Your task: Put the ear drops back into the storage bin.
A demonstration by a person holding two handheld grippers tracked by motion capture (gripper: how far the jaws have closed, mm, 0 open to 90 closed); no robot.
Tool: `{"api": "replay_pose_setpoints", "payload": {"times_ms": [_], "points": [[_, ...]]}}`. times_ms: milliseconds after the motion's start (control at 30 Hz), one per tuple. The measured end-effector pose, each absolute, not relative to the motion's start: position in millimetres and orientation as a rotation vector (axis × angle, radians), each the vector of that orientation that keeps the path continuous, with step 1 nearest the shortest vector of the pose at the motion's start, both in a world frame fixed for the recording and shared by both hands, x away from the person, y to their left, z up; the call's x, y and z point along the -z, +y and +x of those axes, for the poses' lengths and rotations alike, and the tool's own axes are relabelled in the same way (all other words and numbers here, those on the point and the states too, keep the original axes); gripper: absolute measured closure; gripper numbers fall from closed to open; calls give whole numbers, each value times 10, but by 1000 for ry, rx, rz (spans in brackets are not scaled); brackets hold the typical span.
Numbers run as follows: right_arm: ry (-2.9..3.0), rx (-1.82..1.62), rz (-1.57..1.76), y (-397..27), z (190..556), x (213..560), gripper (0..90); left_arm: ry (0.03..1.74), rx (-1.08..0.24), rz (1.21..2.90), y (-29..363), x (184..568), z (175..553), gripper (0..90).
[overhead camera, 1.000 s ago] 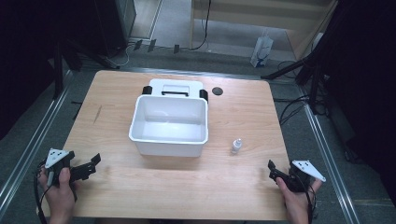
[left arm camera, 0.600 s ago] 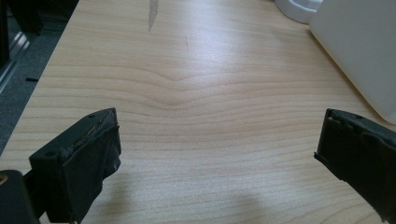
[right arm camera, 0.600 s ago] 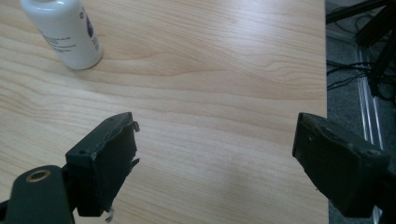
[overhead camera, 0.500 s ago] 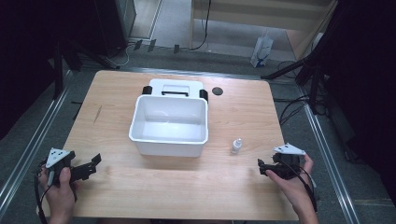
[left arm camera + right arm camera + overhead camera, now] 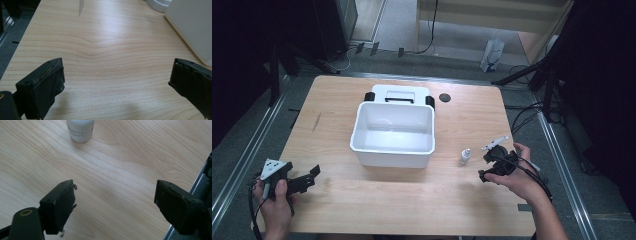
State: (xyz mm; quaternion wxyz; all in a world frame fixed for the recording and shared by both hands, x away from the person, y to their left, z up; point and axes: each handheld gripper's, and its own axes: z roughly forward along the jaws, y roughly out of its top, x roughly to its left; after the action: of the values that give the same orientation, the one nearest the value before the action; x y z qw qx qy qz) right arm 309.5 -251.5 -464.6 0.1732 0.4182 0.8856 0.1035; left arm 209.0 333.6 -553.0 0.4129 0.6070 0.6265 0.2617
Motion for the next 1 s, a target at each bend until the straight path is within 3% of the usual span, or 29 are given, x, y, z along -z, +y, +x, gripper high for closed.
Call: {"api": "replay_pose_setpoints", "payload": {"times_ms": [467,500,667,900,1000], "points": [[2653,-252,1143,-2229,3360,4469,229,1572,-652,1530,3337,5532,2098,5],[2654,-222,1139,-2182,3388,4480,275,1572,-650,1530,3338,5532,2097,5],[2670,-206,1127,-2109,3444,4499,313,1571,-651,1531,3338,5533,2100,5],[2736,-227,1126,-2007,3555,4478,479,1574,-646,1533,3338,5533,2103,5],[2747,-228,1133,-1993,3587,4476,509,1573,-645,1531,3339,5533,2102,5]]}}
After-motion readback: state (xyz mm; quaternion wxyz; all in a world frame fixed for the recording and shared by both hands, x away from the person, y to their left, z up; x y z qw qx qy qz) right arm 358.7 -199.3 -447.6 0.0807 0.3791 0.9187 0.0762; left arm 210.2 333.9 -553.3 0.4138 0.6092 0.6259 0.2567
